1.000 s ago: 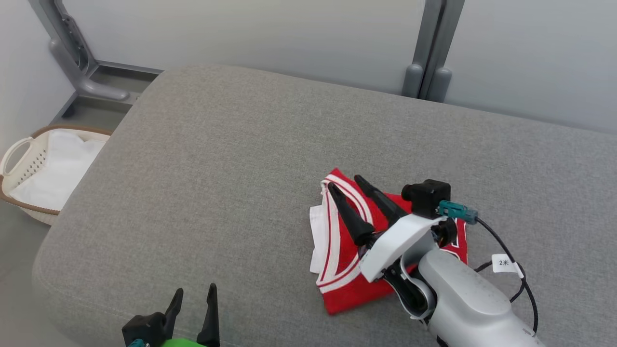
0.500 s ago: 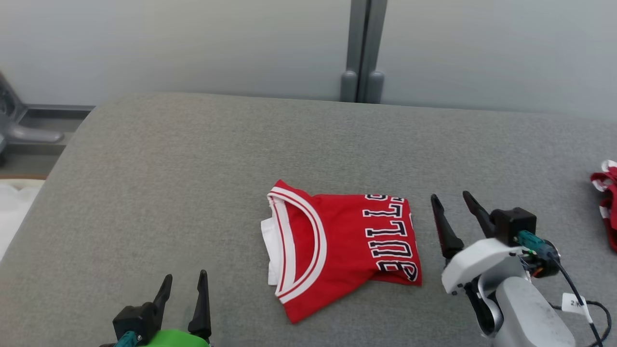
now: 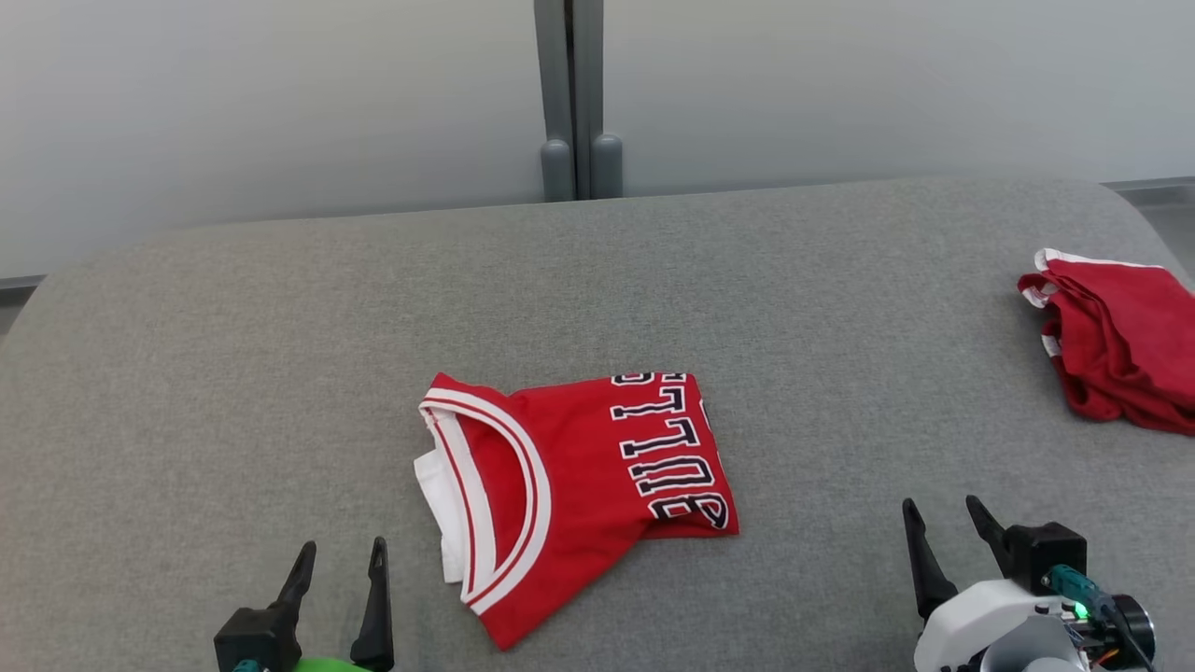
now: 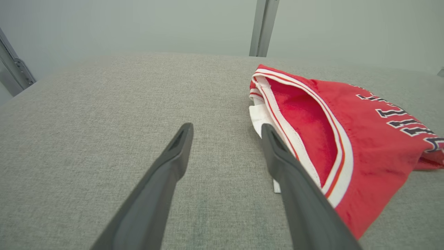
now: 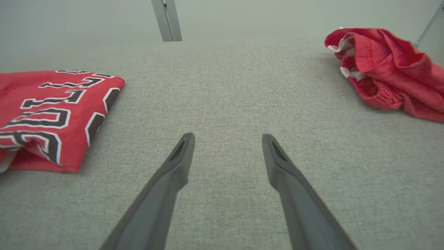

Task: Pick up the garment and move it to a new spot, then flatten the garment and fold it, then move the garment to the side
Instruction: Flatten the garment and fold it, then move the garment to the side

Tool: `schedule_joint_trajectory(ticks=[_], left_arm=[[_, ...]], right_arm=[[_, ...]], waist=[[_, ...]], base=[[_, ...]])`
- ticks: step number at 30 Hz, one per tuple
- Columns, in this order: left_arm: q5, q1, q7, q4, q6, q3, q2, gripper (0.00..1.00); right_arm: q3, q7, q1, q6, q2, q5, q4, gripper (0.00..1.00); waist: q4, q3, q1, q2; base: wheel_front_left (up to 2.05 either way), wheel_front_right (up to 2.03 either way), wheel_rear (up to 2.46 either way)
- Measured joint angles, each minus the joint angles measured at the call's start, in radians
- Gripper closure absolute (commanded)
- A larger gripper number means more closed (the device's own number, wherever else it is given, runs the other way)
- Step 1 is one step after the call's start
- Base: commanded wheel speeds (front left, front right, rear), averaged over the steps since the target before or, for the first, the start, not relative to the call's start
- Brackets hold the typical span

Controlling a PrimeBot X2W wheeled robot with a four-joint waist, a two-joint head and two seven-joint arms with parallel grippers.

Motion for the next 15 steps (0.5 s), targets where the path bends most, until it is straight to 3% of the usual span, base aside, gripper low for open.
schedule_joint_trajectory(ticks=[8,15], left_arm=[[0.005,0.012,0.000,-0.011,0.000,-0.013,-0.003,0.00],[-0.011,-0.023,0.000,-0.003,0.000,-0.053,-0.005,0.00]], right_arm=[[0.045,0.000,-0.002,0.000,-0.001,0.011,0.001,0.00],[0.223,0.000,-0.170,0.000,0.000,0.100,0.075,0.00]], waist=[[-0.004,0.007,0.0000,0.0000],[0.046,0.033,0.0000,0.0000]], base=[[0.00,0.00,0.00],[0.00,0.00,0.00]])
